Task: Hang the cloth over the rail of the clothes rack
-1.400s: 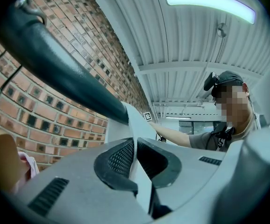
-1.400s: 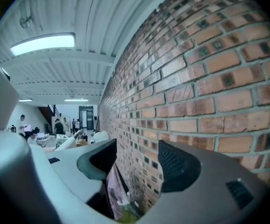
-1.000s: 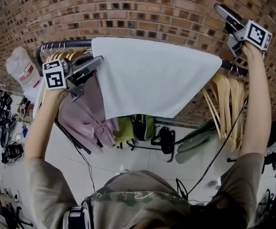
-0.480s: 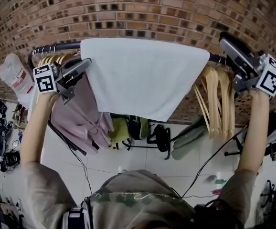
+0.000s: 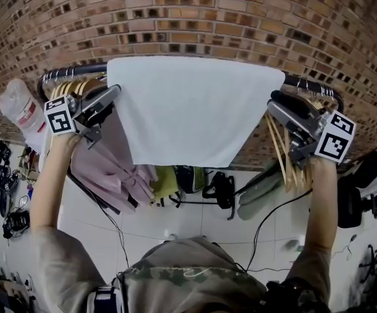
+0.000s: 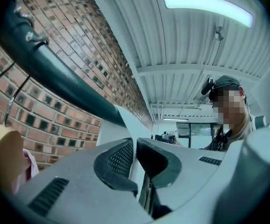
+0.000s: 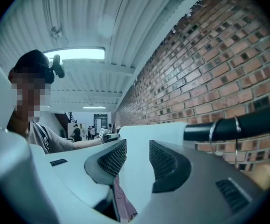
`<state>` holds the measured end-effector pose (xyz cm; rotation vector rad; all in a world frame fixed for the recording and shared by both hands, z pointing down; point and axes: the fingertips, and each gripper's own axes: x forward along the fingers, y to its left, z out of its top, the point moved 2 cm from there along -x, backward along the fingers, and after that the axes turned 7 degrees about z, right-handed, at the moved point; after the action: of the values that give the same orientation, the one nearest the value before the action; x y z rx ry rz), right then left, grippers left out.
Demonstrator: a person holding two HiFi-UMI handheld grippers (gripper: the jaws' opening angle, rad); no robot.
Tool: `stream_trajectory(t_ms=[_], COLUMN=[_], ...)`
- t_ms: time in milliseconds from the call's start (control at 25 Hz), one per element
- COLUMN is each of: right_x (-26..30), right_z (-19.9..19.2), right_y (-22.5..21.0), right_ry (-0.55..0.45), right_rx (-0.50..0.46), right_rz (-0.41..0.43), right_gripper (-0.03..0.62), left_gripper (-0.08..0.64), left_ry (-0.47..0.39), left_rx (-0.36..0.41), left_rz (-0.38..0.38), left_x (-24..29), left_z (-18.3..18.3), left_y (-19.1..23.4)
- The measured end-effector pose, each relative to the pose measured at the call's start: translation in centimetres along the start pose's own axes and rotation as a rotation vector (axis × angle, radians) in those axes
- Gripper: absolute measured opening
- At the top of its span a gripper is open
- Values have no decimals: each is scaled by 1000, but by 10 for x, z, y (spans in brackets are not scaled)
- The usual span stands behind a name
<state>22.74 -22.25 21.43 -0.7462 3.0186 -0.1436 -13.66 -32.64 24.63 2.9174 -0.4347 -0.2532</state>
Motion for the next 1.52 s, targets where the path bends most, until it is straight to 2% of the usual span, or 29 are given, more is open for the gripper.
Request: stream_trajectory(t_ms=[160, 320, 640, 1120, 1160, 1200, 1360, 1520], right_x=[-11, -17, -17, -4, -3, -3, -3, -3], right_z=[-19, -24, -25, -30, -31, -31, -25, -11], right_y=[-21, -35, -57, -60, -60, -60, -50, -41], right_ry=[22, 45, 38, 78, 89, 97, 94, 49], right_rx=[12, -17, 6, 0, -10, -17, -6, 5], right_rz=[-77, -143, -193, -161, -168, -171, -123, -98], right_gripper=[144, 144, 146, 143, 98, 23, 21, 20], left_gripper=[20, 19, 20, 20, 20, 20, 20, 20], left_ry=[-3, -3, -4, 3, 3, 3, 4, 4], left_rx=[1, 5, 8, 33, 35, 38, 66, 96], left_rz=[-11, -9, -6, 8, 9, 9, 14, 0], left_x=[1, 1, 0, -1, -1, -1, -1, 0], left_z=[0, 1, 1, 0, 0, -1, 1, 6], left_y=[-4, -4, -6, -6, -6, -6, -11, -17])
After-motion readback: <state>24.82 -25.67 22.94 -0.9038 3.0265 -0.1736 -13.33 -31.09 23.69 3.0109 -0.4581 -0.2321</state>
